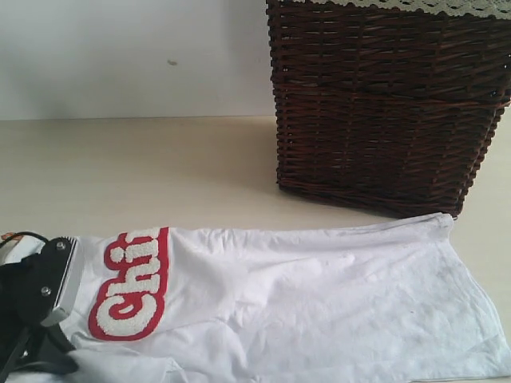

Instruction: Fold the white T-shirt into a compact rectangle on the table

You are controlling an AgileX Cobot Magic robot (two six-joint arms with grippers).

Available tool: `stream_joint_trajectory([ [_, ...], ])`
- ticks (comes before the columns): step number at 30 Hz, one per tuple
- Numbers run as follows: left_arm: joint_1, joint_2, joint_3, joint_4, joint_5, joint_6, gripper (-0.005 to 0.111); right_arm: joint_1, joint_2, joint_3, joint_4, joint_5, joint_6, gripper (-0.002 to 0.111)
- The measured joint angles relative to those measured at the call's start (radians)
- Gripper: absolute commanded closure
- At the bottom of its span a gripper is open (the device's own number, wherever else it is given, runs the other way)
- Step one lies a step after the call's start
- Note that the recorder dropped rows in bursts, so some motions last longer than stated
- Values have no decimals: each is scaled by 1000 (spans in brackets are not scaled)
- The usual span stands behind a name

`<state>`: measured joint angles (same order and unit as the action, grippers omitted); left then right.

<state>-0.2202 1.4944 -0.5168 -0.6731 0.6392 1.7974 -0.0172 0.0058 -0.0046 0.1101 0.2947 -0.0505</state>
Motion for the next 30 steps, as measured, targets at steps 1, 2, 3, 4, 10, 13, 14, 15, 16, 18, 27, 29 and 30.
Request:
stream_joint_trajectory([
  [1,0,0,0,-8,-47,0,91,0,0,0,0,0,0,61],
  [2,0,0,0,-15,-89,0,87,0,0,0,0,0,0,61],
  [3,0,0,0,-19,-123,0,83,0,0,0,0,0,0,61],
  [4,0,2,0,-24,-145,0,79,0,0,0,0,0,0,61],
  [10,0,2,0,-38,-137,-17,65,0,0,0,0,0,0,61],
  [13,0,-2,0,-38,-19,-76,65,0,0,0,0,0,0,61],
  [14,0,-8,0,-38,32,-97,65,0,0,0,0,0,0,61],
  [15,0,-17,0,-38,76,-110,65,0,0,0,0,0,0,61],
  [16,0,-27,0,-38,129,-125,65,0,0,0,0,0,0,61],
  [18,0,-51,0,-38,216,-141,65,0,0,0,0,0,0,61],
  [27,0,-83,0,-32,45,-118,65,0,0,0,0,0,0,61],
  [29,0,-76,2,-72,-121,-53,65,0,0,0,0,0,0,61],
  [30,0,-66,-1,-100,-200,0,65,0,0,0,0,0,0,61],
])
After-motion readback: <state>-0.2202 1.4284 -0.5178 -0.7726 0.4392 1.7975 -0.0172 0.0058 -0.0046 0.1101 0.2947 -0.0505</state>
